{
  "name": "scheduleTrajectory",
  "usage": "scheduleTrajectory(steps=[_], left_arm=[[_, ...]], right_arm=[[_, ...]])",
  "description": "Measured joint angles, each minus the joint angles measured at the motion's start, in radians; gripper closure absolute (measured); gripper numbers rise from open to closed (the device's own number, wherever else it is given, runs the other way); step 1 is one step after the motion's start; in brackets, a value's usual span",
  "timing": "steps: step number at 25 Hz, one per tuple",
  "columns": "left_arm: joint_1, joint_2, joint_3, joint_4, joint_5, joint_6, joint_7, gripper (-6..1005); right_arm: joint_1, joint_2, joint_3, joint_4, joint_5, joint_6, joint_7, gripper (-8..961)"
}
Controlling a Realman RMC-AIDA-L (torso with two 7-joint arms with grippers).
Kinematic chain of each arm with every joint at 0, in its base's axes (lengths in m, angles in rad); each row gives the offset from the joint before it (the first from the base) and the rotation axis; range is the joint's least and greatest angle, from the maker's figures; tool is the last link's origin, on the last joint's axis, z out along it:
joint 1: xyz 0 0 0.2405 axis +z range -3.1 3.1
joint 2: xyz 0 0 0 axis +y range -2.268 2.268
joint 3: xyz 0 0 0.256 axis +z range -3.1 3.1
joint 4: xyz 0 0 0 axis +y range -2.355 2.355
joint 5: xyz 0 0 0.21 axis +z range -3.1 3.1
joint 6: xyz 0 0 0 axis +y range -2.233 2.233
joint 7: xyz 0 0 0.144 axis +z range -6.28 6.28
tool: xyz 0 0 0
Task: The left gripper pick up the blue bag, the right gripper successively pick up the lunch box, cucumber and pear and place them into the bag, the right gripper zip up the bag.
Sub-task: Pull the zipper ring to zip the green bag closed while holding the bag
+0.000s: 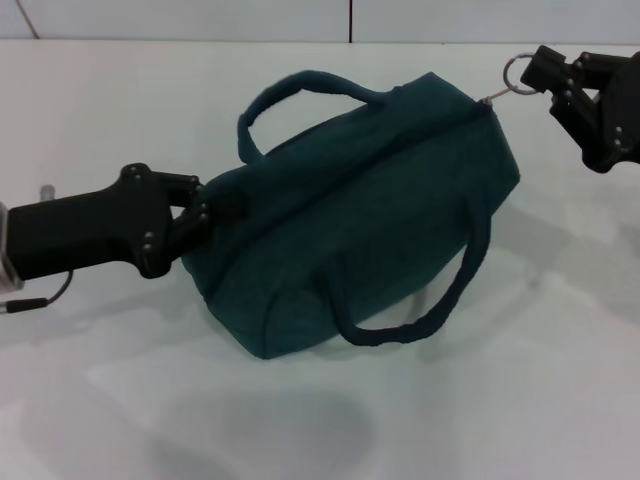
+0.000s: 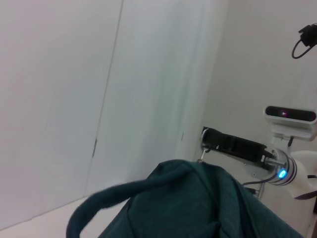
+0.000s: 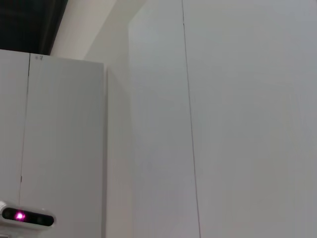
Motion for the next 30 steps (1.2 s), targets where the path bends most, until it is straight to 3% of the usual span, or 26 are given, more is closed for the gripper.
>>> scheduleTrajectory(steps=[10, 19, 23, 24, 30], left_arm=[[-0.006, -0.001, -0.039, 0.004, -0.003, -0.004, -0.083, 923], [-0.008, 0.008, -0.039, 0.111, -0.001, -0.002, -0.304, 685], [-0.020, -0.011, -0.028, 0.144, 0.002, 0.003, -0.322, 531], [-0.032, -0.040, -0.018, 0.200, 0.029, 0.004, -0.338, 493], [-0.075, -0.076, 0.076, 0.329, 0.072, 0.002, -0.445, 376]], right_arm=[[-0.003, -0.013, -0.005, 0.005, -0.006, 0.062, -0.003, 935], [-0.004, -0.009, -0.007, 0.009, -0.040, 0.057, 0.000, 936], [-0.005, -0.006, -0.006, 0.011, -0.058, 0.066, -0.005, 937], [-0.004, -0.006, -0.006, 0.011, -0.059, 0.066, -0.006, 937], [-0.003, -0.005, 0.000, 0.009, -0.059, 0.067, -0.006, 937]])
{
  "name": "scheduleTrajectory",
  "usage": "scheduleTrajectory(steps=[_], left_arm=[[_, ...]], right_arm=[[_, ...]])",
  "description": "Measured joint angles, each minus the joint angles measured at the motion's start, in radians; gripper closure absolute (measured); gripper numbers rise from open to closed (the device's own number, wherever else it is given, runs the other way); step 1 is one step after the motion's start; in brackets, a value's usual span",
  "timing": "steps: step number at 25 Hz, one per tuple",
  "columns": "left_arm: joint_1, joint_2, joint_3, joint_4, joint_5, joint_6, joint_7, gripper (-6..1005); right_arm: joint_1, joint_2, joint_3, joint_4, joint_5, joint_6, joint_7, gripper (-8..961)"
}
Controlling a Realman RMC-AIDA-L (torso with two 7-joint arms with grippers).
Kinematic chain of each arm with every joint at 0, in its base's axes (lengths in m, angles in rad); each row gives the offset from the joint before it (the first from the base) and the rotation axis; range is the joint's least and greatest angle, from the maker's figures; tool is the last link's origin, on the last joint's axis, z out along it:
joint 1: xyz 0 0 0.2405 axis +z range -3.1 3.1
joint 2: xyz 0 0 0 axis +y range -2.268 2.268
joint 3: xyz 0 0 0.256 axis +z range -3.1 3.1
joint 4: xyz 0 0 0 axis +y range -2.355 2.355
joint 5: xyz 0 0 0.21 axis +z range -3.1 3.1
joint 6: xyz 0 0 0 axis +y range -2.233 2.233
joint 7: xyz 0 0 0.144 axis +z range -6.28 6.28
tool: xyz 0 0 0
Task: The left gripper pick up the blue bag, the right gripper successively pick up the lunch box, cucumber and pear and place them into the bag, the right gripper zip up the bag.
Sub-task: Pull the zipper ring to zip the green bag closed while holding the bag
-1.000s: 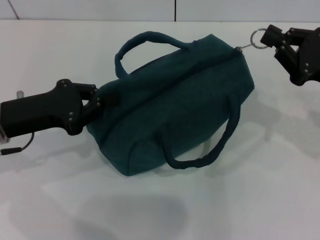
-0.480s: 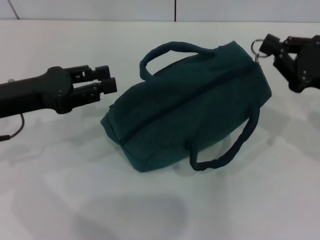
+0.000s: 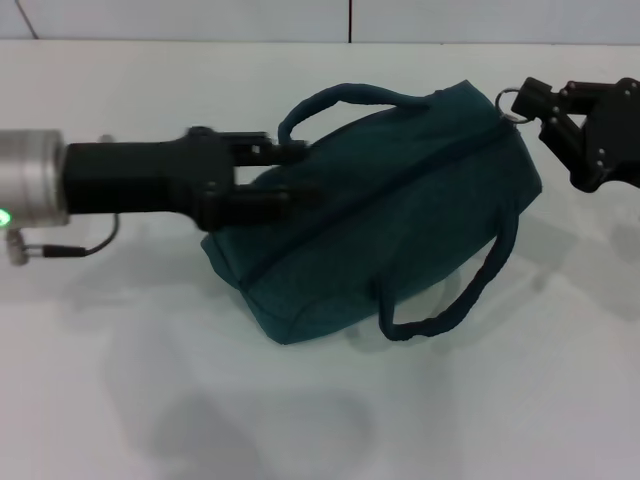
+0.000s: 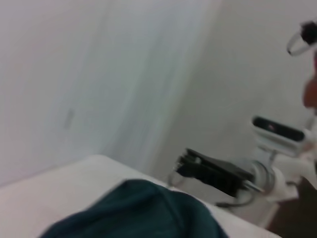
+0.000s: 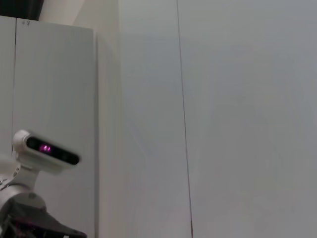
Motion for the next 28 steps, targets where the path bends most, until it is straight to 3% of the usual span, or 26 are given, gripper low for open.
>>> scheduleTrajectory(steps=[7, 21, 28], left_arm=[[-0.054, -0.008, 0.054, 0.055, 0.022, -0.050, -0.082, 380], [-0.067, -0.011, 0.159, 0.056, 0.088, -0.187, -0.079, 386], [-0.064, -0.011, 0.158, 0.057, 0.095, -0.187, -0.020, 593]], right_arm=[[-0.002, 0.002, 0.000, 0.003, 0.004, 0.000, -0.002, 937], [-0.006, 0.003, 0.003, 0.004, 0.009, 0.000, -0.006, 937], [-0.006, 0.003, 0.010, 0.004, 0.009, 0.000, -0.005, 937]])
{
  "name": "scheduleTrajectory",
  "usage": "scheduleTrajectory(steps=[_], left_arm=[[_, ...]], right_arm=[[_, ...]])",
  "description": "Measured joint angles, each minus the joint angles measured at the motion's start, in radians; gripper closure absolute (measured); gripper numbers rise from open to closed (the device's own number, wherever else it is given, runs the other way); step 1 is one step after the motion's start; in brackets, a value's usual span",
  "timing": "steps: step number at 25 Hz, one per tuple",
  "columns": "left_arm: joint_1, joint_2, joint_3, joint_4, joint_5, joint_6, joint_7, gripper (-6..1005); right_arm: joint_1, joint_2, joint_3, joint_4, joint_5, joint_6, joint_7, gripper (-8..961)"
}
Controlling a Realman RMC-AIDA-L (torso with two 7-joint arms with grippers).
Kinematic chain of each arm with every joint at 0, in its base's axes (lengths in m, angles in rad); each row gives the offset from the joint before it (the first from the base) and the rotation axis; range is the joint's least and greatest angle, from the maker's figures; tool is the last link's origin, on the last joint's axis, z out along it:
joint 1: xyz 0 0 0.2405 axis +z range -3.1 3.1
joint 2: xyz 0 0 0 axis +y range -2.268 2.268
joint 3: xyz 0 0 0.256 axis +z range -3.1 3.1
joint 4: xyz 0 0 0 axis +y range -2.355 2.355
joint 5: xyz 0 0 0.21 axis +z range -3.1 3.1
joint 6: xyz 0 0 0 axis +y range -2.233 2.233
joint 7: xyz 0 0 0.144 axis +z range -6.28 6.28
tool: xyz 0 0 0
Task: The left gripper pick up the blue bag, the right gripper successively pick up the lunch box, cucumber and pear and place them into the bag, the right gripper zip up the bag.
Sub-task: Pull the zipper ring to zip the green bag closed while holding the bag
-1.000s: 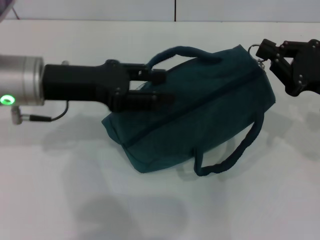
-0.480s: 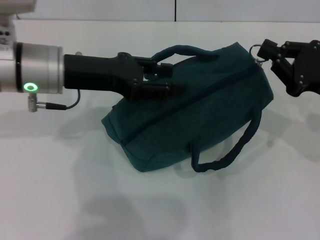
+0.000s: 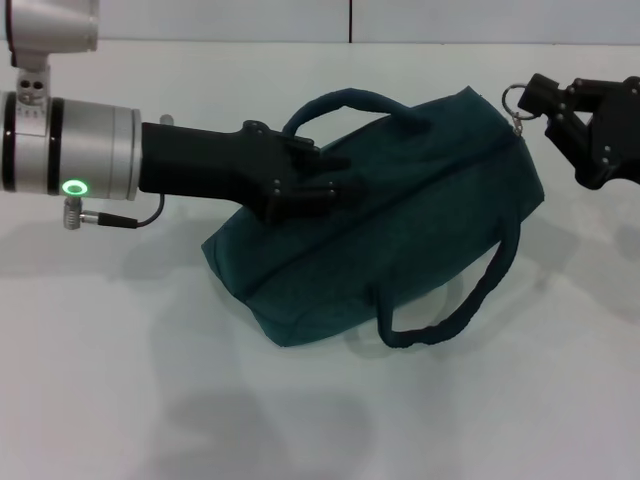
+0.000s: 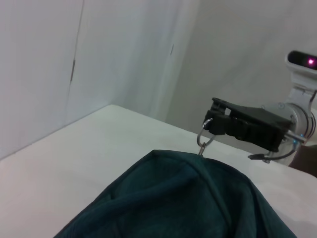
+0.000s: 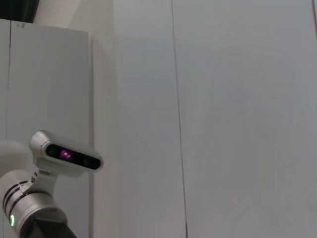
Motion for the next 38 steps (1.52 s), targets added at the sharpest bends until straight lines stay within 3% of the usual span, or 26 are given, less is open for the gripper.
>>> scheduleTrajectory(steps=[21, 29, 38], left_arm=[[0.020, 0.004, -0.009, -0.029, -0.037, 0.013, 0.052, 750], [0.022, 0.036, -0.011, -0.062, -0.112, 0.103, 0.039, 828], [0.026, 0.078, -0.060, -0.063, -0.154, 0.238, -0.054, 876]], right_arm=[[0.000, 0.000, 0.014, 0.001, -0.006, 0.021, 0.006, 937], [-0.011, 0.003, 0.011, 0.002, -0.008, -0.058, 0.013, 936], [-0.026, -0.014, 0.010, 0.001, -0.008, -0.216, 0.060, 936]])
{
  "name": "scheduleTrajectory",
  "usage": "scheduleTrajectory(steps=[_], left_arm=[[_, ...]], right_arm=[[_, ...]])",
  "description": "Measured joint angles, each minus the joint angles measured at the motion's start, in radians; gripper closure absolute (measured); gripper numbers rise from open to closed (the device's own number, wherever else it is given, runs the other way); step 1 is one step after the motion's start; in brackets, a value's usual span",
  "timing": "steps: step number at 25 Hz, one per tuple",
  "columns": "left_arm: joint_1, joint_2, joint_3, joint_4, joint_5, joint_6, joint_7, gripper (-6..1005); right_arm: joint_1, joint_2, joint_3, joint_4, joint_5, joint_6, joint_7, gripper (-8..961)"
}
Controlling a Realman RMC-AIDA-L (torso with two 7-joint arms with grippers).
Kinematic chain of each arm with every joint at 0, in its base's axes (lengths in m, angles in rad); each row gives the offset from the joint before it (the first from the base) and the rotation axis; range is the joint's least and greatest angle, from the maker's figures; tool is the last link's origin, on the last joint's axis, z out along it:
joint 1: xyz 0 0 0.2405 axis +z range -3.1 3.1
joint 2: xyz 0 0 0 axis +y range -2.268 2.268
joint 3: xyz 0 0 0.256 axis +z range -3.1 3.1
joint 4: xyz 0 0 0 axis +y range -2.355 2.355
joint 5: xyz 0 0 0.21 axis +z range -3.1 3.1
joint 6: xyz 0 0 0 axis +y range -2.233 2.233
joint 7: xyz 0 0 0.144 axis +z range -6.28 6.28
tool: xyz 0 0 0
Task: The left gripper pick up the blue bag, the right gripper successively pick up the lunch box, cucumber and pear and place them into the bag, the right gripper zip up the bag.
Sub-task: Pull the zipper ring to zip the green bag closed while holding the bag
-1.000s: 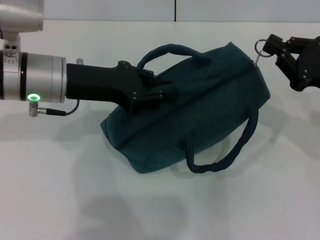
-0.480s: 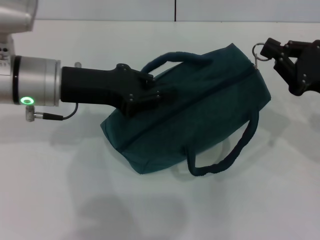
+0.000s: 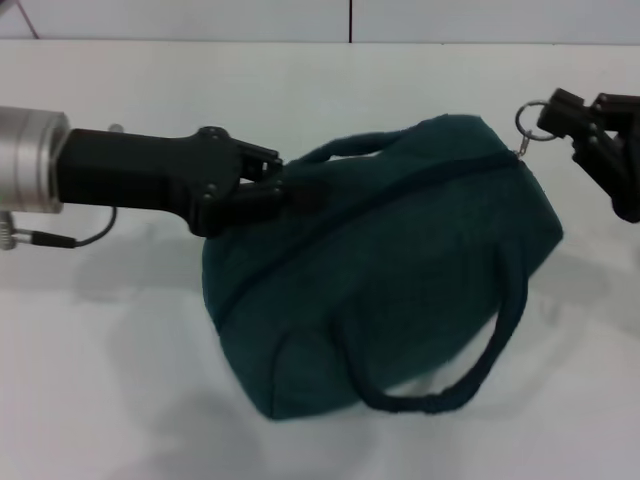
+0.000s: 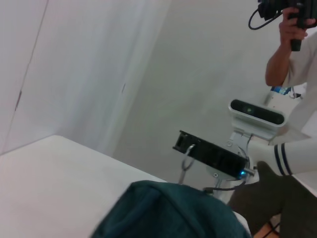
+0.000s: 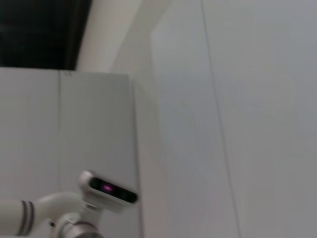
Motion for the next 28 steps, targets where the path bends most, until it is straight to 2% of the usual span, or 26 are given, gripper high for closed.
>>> scheduleTrajectory(steps=[4, 8, 13, 28], left_arm=[[0.001, 0.013, -0.003, -0.012, 0.004, 0.007, -0.016, 878], [-0.005, 0.017, -0.002, -0.068, 0.026, 0.005, 0.005, 879], [-0.007, 0.017, -0.002, -0.089, 0.050, 0.002, 0.020, 881], [-0.001, 0.028, 0.002, -0.089, 0.076, 0.006, 0.021, 883]], right_arm=[[-0.011, -0.004, 0.004, -0.007, 0.000, -0.024, 0.017, 936], [-0.024, -0.005, 0.002, 0.002, -0.004, 0.036, 0.014, 936], [-0.047, 0.001, 0.001, 0.004, -0.042, 0.138, 0.011, 936], [-0.047, 0.022, 0.000, 0.004, -0.061, 0.301, -0.019, 936]])
